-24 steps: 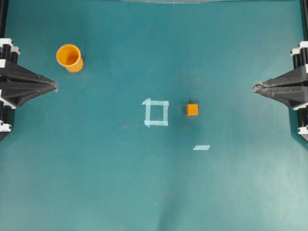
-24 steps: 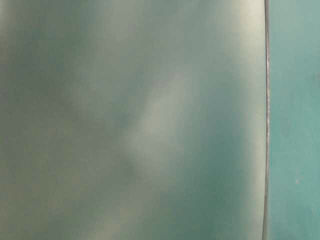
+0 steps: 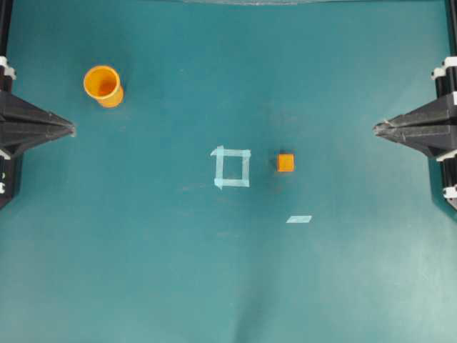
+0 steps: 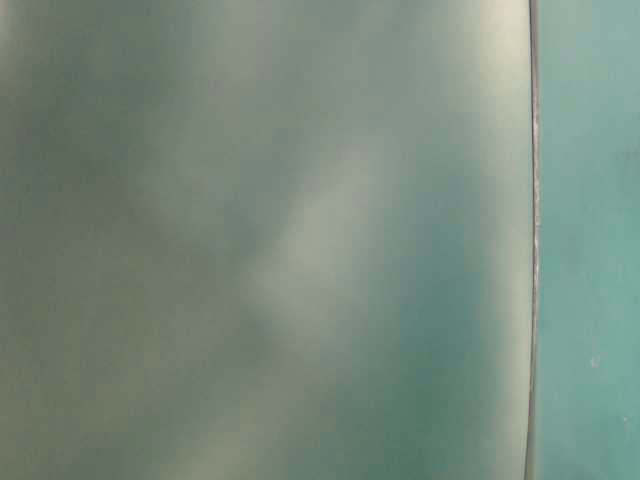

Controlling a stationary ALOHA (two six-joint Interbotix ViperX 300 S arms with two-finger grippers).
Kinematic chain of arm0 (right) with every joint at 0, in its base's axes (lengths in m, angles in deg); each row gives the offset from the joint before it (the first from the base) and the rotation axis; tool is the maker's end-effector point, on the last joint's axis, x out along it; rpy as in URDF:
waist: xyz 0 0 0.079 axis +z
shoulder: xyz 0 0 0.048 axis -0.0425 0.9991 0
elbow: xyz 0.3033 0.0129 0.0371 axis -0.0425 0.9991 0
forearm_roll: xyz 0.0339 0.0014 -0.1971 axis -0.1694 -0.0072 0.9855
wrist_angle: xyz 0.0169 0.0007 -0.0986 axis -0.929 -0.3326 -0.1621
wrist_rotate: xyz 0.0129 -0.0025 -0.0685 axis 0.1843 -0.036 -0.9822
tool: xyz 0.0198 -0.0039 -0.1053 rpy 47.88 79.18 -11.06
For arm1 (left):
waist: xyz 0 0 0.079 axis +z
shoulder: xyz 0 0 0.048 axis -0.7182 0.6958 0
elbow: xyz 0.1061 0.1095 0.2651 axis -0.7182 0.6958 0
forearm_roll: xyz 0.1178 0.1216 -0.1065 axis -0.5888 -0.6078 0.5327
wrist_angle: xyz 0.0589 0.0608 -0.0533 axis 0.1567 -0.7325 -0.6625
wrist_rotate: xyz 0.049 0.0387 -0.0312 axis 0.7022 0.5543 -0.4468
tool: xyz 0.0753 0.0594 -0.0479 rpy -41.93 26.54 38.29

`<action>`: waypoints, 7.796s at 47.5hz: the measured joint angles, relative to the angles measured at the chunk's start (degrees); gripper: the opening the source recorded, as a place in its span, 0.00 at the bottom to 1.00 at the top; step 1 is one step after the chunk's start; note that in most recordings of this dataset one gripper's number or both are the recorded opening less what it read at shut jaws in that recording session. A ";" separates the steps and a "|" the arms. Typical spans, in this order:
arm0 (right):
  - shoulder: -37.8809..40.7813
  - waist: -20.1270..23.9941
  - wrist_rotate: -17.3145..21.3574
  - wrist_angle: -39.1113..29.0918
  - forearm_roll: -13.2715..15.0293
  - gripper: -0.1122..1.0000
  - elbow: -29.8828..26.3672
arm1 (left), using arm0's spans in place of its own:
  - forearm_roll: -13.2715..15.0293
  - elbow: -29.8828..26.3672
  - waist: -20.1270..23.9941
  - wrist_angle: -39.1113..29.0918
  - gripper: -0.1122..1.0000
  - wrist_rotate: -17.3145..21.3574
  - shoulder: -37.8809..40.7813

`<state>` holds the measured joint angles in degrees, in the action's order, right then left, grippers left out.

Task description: Lift the orange cup with left arm.

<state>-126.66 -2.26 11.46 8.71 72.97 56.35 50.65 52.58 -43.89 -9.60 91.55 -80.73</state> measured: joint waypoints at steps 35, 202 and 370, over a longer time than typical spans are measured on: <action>0.35 -0.09 0.00 -0.26 0.09 0.10 0.00 | -0.09 -0.18 15.64 -15.03 0.10 1.49 -1.93; 2.90 0.00 0.09 -5.10 0.62 0.10 0.00 | -0.09 5.98 26.10 6.24 0.76 -19.34 44.65; 5.27 1.85 0.62 -5.71 0.62 0.10 0.00 | 0.18 -5.19 25.58 12.57 0.68 -11.34 55.28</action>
<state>-121.38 -0.42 12.08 3.00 73.59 56.35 50.82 47.40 -18.31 2.97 80.21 -25.45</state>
